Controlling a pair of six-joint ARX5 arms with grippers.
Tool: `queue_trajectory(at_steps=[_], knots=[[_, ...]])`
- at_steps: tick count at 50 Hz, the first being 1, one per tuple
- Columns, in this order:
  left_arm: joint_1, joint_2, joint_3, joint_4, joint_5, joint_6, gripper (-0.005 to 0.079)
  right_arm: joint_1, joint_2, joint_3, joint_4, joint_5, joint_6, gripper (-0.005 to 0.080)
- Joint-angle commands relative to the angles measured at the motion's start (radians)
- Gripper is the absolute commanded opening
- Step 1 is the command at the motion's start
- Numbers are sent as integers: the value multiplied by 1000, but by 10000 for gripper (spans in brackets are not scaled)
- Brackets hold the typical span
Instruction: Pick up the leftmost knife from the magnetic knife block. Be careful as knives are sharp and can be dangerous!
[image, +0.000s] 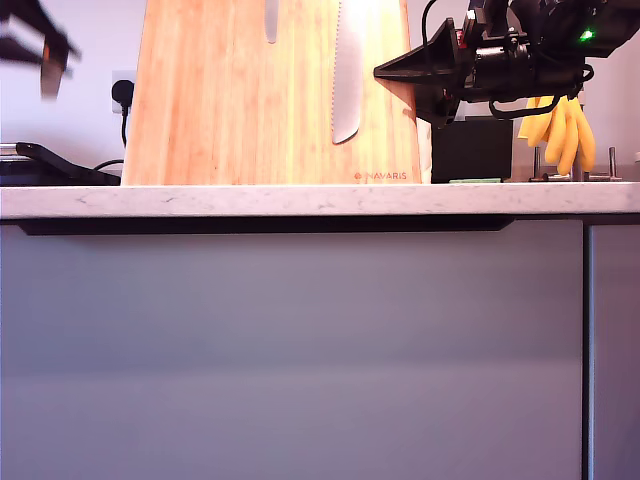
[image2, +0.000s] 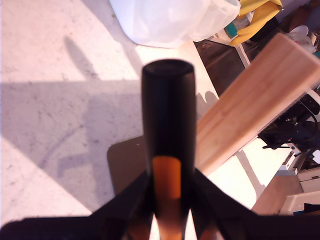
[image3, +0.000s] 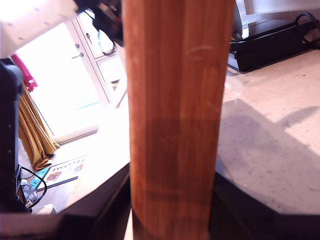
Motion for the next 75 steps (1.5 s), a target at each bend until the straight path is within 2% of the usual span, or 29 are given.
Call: queue_trajectory(at_steps=[1,46,66,75], knots=[[11,24,-3,2,-1,-6,-24,11,32,-23,21,32,-12,-11],[45,171,-3,3,-87,-114,-24,11,32,-23,21,32,-14,-11],[45,172,-3,2,-217,-149,-24,11,32,-23,21,32,-14,-11],[35,172,-3,2,-304,-163,-24,11,32,-23,21,32,-14,-11]])
